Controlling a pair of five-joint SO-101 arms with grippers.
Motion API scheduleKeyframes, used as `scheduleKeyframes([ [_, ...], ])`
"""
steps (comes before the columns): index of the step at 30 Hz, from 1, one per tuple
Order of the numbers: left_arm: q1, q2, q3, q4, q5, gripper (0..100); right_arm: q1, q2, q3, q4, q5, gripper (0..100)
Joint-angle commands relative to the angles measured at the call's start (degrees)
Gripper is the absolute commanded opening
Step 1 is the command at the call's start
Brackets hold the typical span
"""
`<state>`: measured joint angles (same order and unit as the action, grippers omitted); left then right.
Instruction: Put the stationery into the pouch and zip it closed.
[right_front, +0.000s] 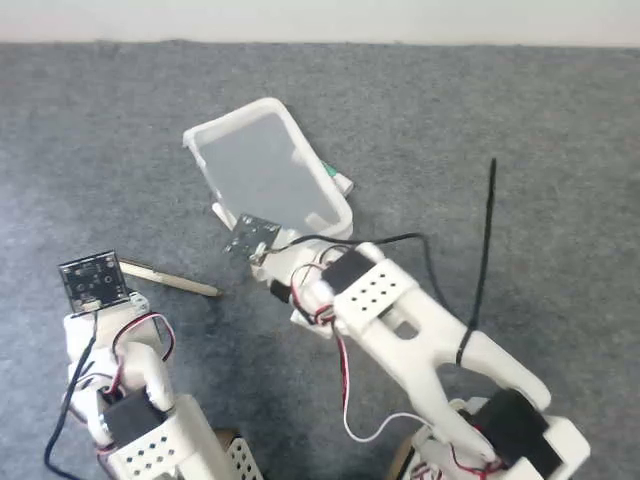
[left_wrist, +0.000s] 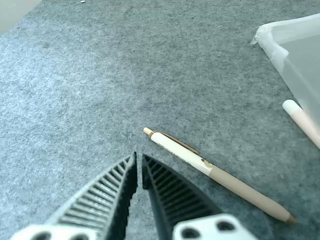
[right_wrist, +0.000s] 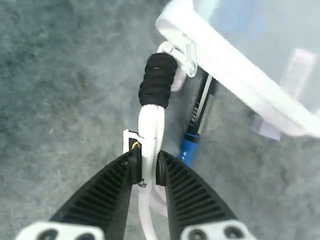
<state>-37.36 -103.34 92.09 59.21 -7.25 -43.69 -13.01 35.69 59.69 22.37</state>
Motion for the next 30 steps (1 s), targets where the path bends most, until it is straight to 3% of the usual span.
scheduleKeyframes([
  [1, -0.2, -1.1, -3.3, -1.8, -0.4, 1, 3.1, -3.9, -3.7, 1.0, -3.5, 0.7],
  [11, -0.2, -1.1, -3.2, -1.8, -0.4, 1, 4.4, -5.4, -3.6, 1.3, -6.2, 0.7],
  [17, -0.2, -1.1, -3.2, -1.8, -0.4, 1, 4.6, -6.5, -5.9, 6.5, -6.2, 0.7],
  [30, -0.1, -1.1, -3.2, -1.8, -0.4, 1, 10.9, -13.2, -7.2, 12.1, -6.2, 0.9],
])
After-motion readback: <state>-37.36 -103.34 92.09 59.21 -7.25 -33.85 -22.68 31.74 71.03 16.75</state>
